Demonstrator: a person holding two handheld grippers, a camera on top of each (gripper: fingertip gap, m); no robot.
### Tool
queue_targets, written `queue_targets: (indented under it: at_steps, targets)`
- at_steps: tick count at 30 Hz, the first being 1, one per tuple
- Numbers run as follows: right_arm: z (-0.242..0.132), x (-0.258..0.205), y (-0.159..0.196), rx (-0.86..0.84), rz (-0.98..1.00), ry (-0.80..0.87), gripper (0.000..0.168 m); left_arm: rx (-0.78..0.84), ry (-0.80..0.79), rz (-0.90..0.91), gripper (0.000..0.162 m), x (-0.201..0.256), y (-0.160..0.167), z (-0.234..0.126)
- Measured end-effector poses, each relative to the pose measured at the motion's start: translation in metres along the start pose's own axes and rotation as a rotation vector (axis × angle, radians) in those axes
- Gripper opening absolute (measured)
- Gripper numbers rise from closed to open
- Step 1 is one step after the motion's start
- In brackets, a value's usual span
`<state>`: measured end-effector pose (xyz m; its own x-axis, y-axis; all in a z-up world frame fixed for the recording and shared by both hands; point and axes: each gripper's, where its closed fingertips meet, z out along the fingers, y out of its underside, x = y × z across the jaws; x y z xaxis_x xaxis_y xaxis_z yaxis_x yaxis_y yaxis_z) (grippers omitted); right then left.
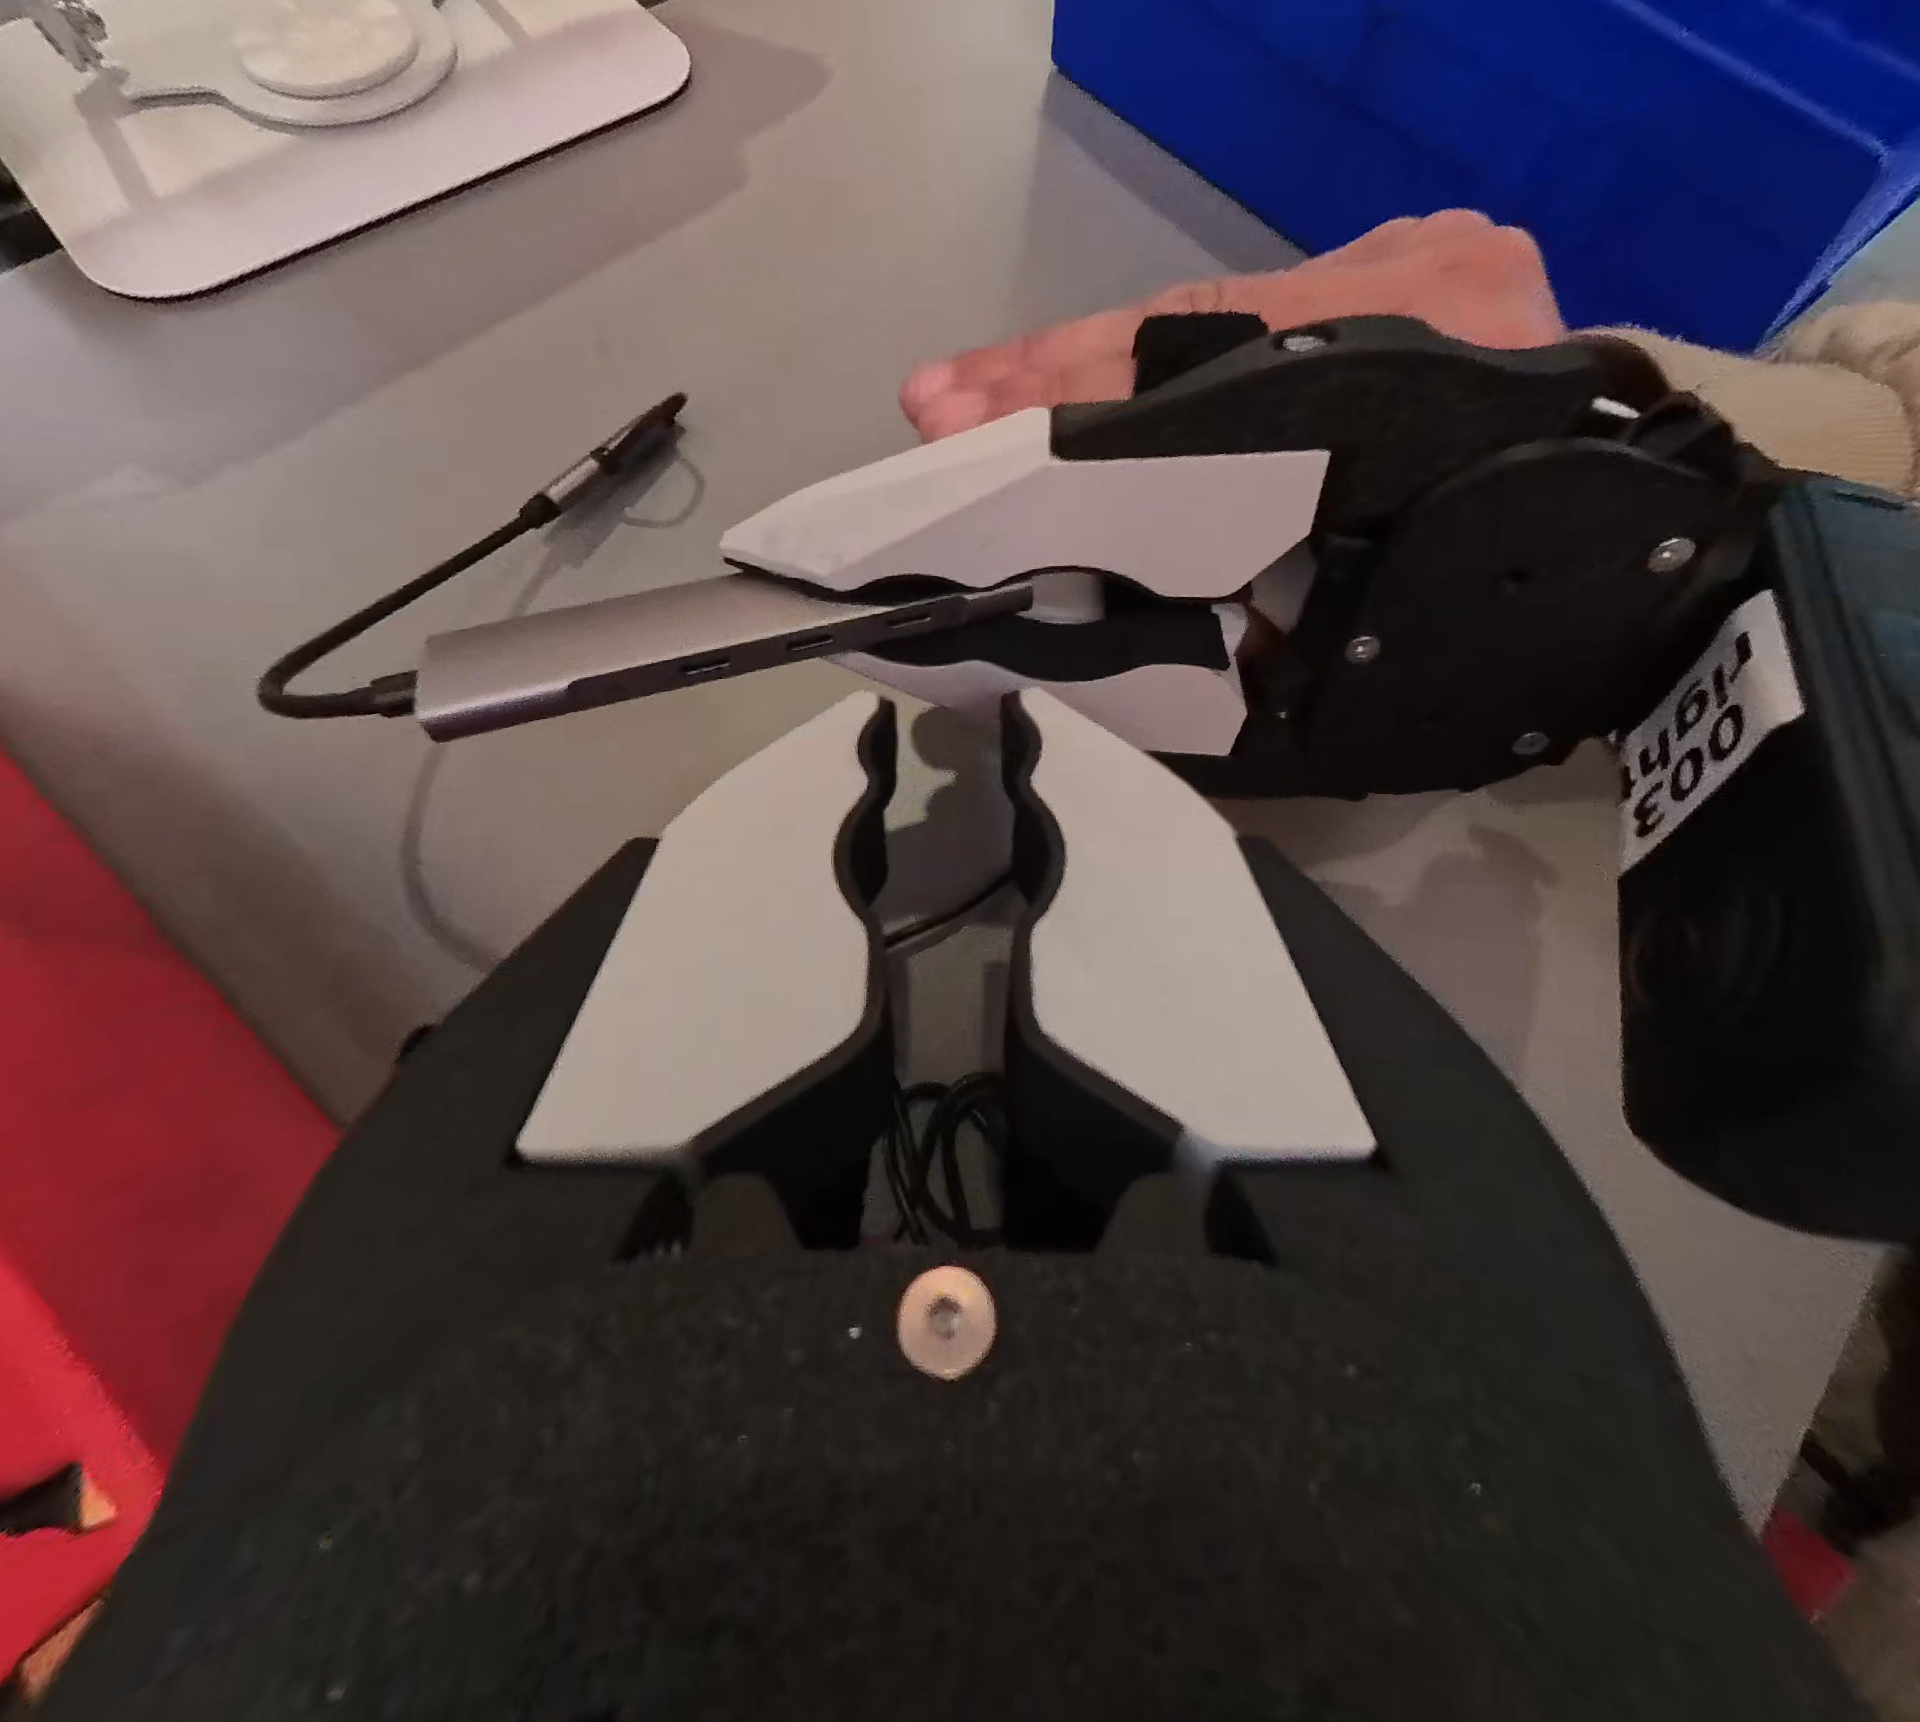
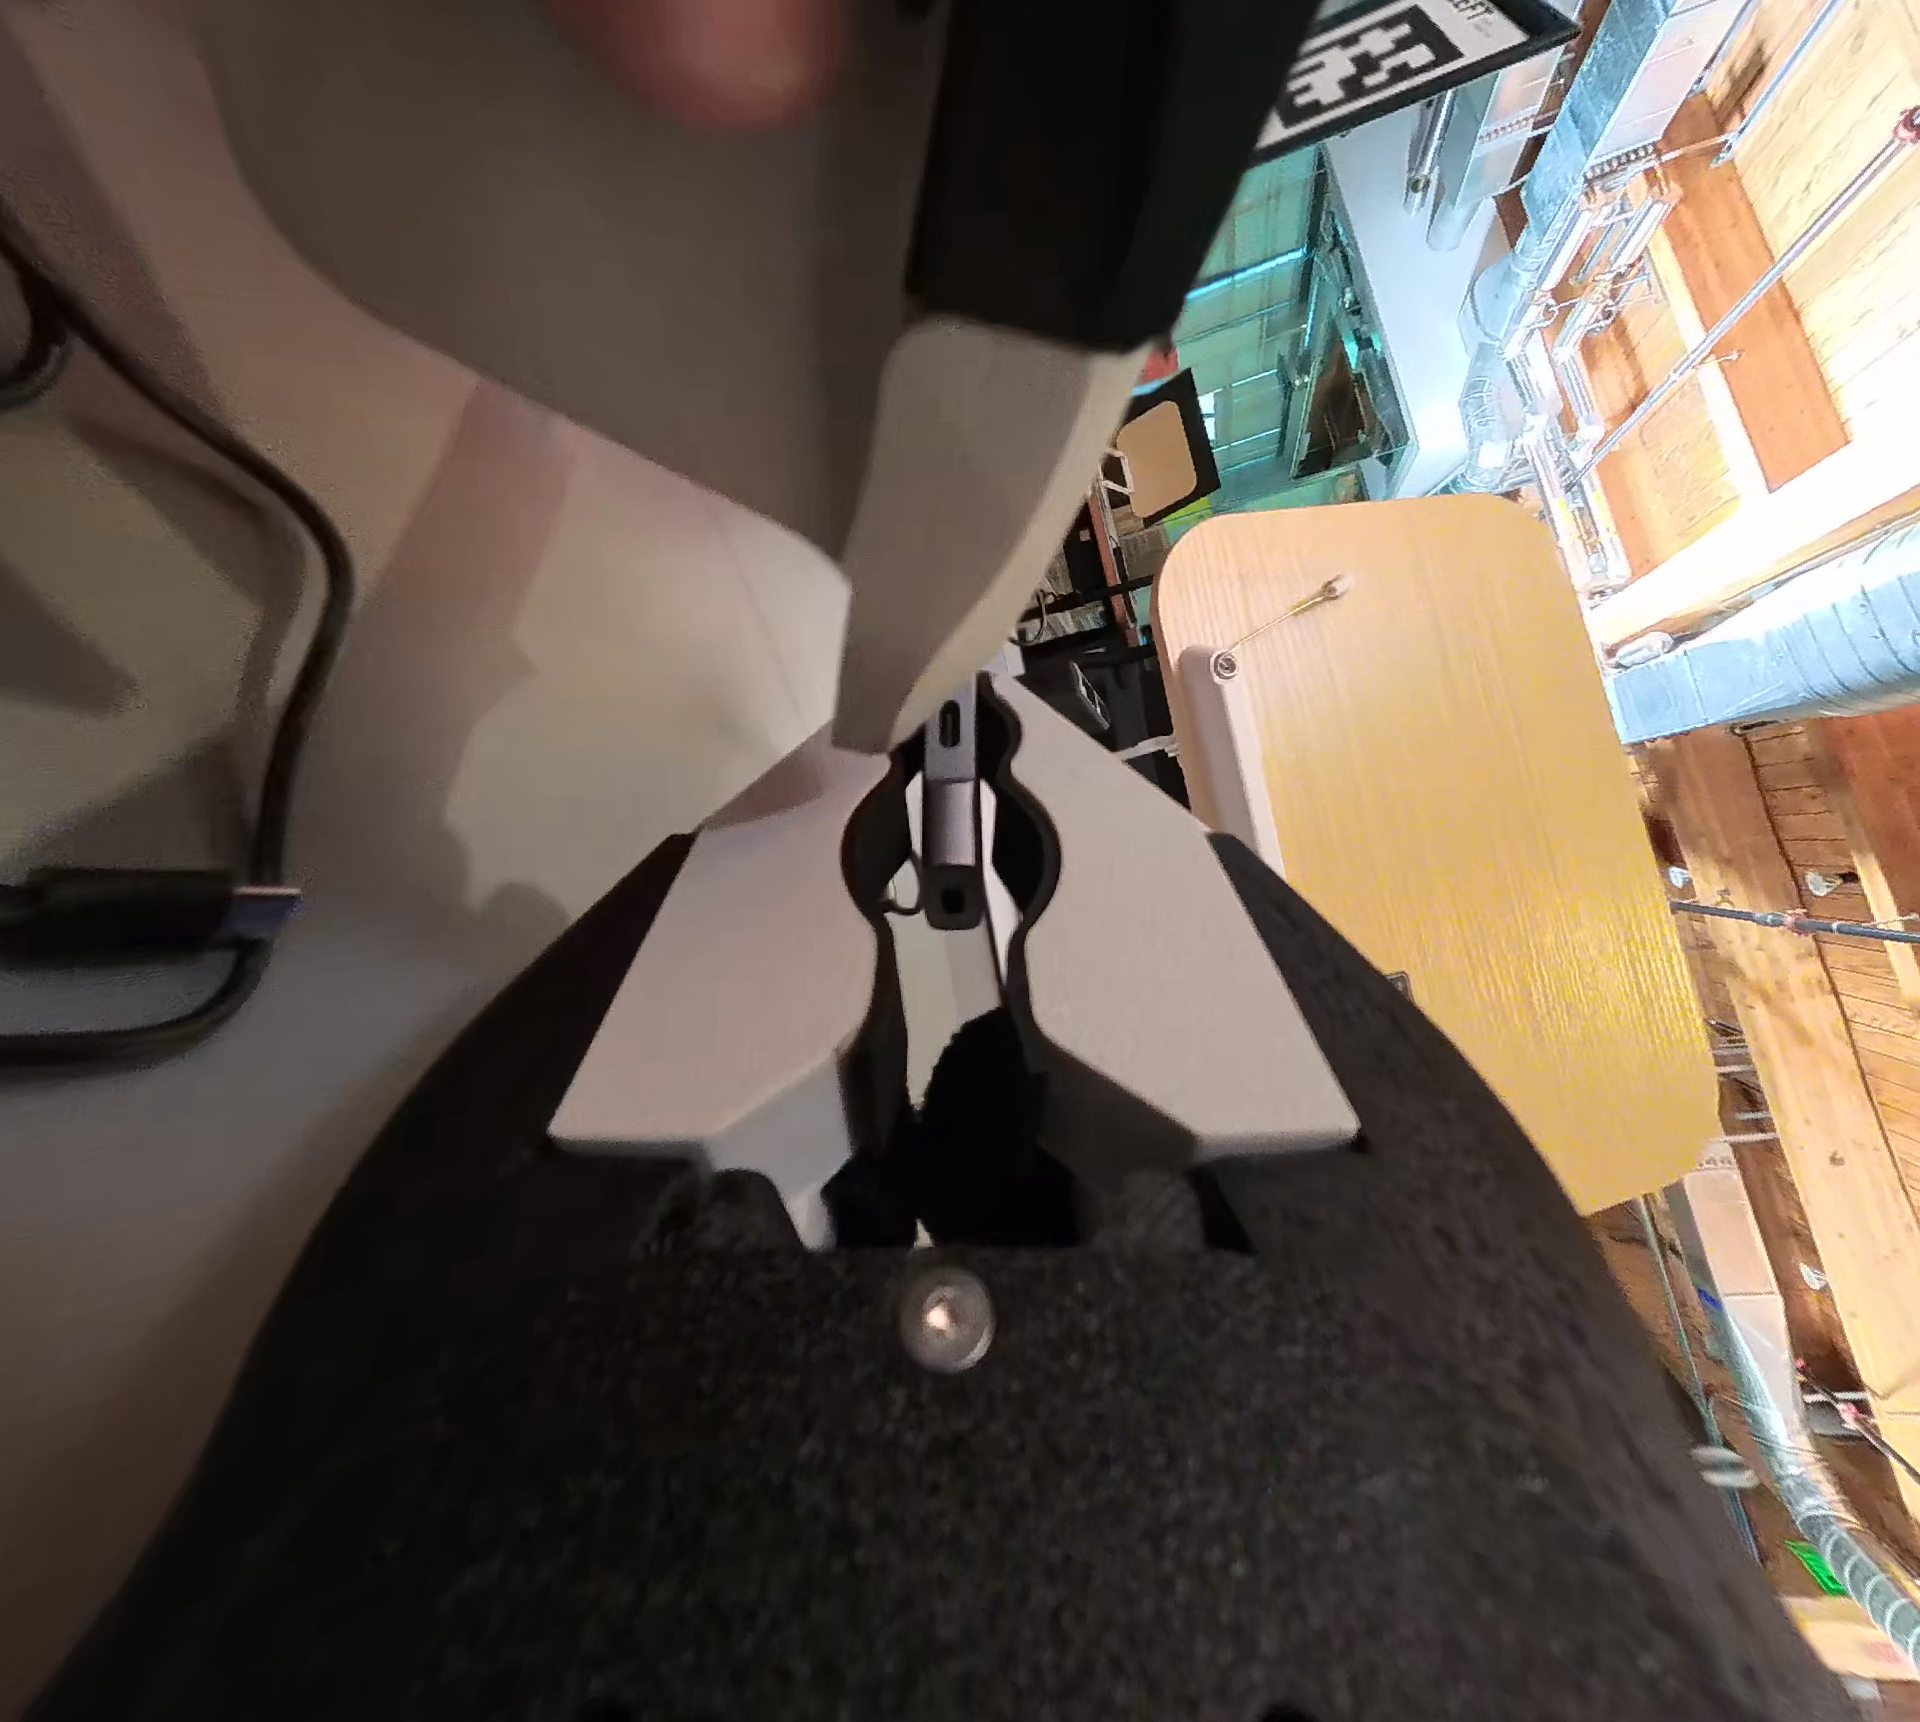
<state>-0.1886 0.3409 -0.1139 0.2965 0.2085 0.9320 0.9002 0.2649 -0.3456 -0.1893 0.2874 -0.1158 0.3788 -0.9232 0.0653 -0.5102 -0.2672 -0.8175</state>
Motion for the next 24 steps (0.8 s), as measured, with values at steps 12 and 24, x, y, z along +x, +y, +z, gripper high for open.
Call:
queue_targets:
  at_steps: [12, 24]
  targets:
    - [0.007, 0.015, 0.04, -0.015, 0.334, -0.015, 0.007, -0.23, 0.143, 0.035, 0.028, 0.056, 0.084, -0.008]
    - [0.006, 0.008, 0.033, 0.004, 0.299, -0.038, 0.007, -0.234, -0.026, -0.056, 0.022, 0.03, 0.075, 0.021]
